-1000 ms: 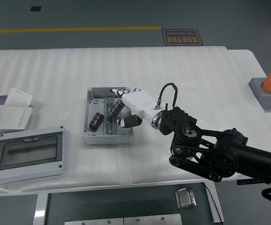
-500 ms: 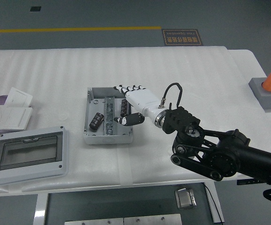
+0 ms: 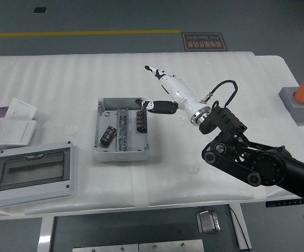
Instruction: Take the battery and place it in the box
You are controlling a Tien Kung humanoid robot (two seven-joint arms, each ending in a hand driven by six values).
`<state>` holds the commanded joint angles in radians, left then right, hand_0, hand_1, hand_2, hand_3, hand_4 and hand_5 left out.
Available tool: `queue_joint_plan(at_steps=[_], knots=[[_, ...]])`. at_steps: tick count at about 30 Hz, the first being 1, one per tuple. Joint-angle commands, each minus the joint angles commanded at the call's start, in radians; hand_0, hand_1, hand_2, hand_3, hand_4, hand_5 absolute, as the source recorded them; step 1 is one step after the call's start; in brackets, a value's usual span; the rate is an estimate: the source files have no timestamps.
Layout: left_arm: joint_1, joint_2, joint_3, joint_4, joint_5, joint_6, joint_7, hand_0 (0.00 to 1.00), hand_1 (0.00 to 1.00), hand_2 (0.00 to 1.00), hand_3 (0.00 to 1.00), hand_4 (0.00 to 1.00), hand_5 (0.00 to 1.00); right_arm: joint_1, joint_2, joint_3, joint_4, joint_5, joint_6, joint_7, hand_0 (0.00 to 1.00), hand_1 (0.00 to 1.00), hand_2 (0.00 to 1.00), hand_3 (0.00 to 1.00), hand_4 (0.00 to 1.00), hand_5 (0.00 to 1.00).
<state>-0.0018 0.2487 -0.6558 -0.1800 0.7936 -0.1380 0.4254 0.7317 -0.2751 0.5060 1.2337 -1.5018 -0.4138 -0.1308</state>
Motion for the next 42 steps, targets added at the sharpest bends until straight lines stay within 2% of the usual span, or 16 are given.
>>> queue_joint_plan(at_steps=[9,18,30,34,42], knots=[[0.018,-0.002,0.009,0.0,-0.019,0.001,-0.005,0.677,0.691,0.556,0.573,0.517,0.421,-0.113,-0.043,0.158,0.026,-0.007,-0.009,0.023,0.893,0.87,0.981,0.998,0.822,0.539],[0.031,-0.007,0.022,0.0,-0.046,0.004,-0.014,0.677,0.692,0.556,0.574,0.525,0.424,-0.219,-0.063,0.311,0.055,-0.042,-0.021,0.062,0.896,0.857,0.971,0.998,0.808,0.55],[0.026,-0.005,0.017,0.0,-0.046,0.006,-0.022,0.679,0.692,0.56,0.576,0.535,0.423,-0.304,-0.113,0.468,0.102,-0.063,-0.018,0.07,0.888,0.857,0.963,0.998,0.798,0.562],[0.024,-0.005,0.016,0.0,-0.045,0.005,-0.023,0.679,0.692,0.56,0.576,0.535,0.423,-0.322,-0.12,0.497,0.1,-0.011,-0.02,0.088,0.888,0.857,0.963,0.998,0.798,0.562],[0.017,0.003,0.021,0.0,-0.048,0.006,-0.024,0.68,0.691,0.564,0.578,0.578,0.432,-0.348,-0.104,0.567,0.087,0.129,-0.022,0.144,0.885,0.85,0.958,0.998,0.792,0.565]])
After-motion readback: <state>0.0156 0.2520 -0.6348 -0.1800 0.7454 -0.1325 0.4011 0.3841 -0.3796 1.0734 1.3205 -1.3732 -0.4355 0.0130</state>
